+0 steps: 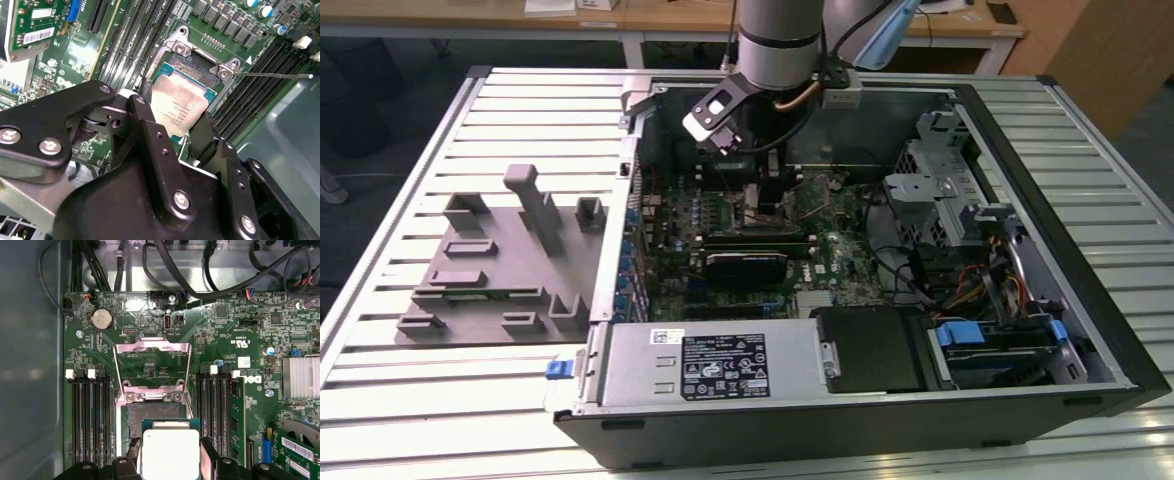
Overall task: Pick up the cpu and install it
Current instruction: 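Place the cpu into insertion slot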
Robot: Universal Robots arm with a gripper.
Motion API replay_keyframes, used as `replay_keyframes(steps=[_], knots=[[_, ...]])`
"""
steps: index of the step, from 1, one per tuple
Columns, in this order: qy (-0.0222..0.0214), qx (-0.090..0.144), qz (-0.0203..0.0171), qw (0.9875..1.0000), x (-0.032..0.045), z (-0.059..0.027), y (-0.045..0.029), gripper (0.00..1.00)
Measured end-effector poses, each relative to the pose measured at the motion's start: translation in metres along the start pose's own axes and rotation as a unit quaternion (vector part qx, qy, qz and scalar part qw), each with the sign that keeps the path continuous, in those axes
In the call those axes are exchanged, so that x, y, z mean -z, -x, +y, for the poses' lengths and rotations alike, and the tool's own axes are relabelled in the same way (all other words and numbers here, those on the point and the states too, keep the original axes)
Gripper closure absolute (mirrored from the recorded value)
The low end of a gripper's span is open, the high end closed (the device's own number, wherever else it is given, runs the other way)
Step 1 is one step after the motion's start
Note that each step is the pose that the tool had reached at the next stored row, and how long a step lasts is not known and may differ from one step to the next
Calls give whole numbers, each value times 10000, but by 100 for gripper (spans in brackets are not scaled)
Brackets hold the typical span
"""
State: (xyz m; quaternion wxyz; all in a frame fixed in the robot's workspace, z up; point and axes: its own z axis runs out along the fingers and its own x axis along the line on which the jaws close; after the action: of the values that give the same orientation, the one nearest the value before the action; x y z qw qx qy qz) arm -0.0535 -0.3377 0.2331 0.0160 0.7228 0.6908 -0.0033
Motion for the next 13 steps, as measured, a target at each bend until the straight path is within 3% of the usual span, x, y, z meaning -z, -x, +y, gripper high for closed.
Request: replay_keyframes(steps=[8,13], knots=[[3,131,2,9999,-95,15,-22,46],[5,184,-15,9998,-155,26,-30,46]])
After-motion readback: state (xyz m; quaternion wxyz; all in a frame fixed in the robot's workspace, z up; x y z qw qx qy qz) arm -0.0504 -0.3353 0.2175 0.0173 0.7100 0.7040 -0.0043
